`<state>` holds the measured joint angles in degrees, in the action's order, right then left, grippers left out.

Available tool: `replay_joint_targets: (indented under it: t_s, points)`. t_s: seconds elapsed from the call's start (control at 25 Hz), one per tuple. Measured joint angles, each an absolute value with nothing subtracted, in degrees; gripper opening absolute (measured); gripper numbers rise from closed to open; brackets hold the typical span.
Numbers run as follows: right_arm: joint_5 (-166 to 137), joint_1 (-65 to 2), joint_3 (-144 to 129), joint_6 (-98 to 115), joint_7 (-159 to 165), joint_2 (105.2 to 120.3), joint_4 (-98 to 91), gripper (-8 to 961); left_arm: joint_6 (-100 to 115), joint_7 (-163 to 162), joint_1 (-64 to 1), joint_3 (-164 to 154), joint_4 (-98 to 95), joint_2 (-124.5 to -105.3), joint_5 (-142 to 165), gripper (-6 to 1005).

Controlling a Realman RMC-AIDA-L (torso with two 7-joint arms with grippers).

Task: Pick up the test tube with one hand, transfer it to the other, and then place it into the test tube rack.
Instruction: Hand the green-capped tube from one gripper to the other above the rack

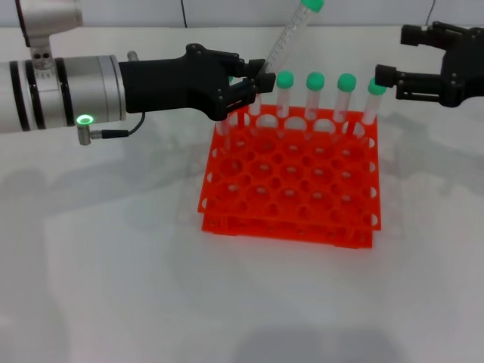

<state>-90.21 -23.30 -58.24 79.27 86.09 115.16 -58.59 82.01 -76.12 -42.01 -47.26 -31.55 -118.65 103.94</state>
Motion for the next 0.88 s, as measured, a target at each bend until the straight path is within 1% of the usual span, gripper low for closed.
replay_joint_targets:
  t_s: [0.88]
  points:
    - [-89.8, -27.6, -59.8, 79.4, 86.3, 115.37, -56.6, 840, 82.3, -75.4, -41.9, -47.5, -29.5, -118.66, 104.6, 251]
